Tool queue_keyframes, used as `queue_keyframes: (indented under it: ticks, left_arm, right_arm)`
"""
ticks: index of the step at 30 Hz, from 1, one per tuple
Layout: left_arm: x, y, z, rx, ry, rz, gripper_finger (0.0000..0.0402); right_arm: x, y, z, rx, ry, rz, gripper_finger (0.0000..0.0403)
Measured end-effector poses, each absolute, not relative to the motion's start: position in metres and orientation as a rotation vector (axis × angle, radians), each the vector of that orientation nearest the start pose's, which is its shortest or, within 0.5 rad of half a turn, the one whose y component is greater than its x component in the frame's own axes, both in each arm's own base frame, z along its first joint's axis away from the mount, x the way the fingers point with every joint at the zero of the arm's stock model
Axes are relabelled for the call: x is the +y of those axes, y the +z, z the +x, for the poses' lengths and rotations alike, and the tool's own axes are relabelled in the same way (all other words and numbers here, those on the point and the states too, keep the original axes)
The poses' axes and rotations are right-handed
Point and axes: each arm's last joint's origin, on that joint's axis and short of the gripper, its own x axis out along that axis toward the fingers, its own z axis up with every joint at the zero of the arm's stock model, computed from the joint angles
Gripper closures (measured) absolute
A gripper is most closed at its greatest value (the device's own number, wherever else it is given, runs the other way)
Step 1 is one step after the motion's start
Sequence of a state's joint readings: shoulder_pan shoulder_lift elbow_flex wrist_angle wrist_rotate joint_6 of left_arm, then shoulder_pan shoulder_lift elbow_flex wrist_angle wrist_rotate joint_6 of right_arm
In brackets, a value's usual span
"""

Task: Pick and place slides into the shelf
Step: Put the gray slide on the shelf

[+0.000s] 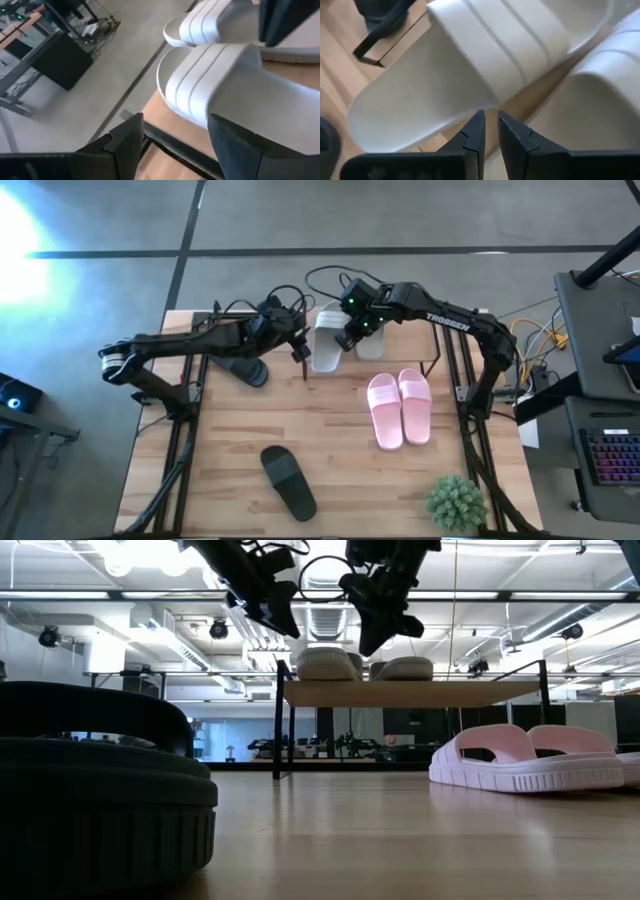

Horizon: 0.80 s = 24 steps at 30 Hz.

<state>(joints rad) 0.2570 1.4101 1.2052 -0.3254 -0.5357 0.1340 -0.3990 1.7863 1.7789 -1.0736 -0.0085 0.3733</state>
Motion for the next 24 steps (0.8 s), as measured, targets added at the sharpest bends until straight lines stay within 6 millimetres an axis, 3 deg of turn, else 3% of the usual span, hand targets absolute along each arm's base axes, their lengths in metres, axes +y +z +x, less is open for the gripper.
queue_keyframes:
  ticks: [8, 24]
  left_arm:
    - [0.091, 0.324, 0.278, 0.589, 0.786, 0.148, 0.0194]
    - [0.090, 0.322, 0.274, 0.631, 0.786, 0.143, 0.0194]
  right_arm:
    - [-0.144, 0.333, 0.341, 0.971, -0.551, 0.539, 0.0360]
    - [-0.166, 0.332, 0.334, 0.931, -0.617, 0.531, 0.0360]
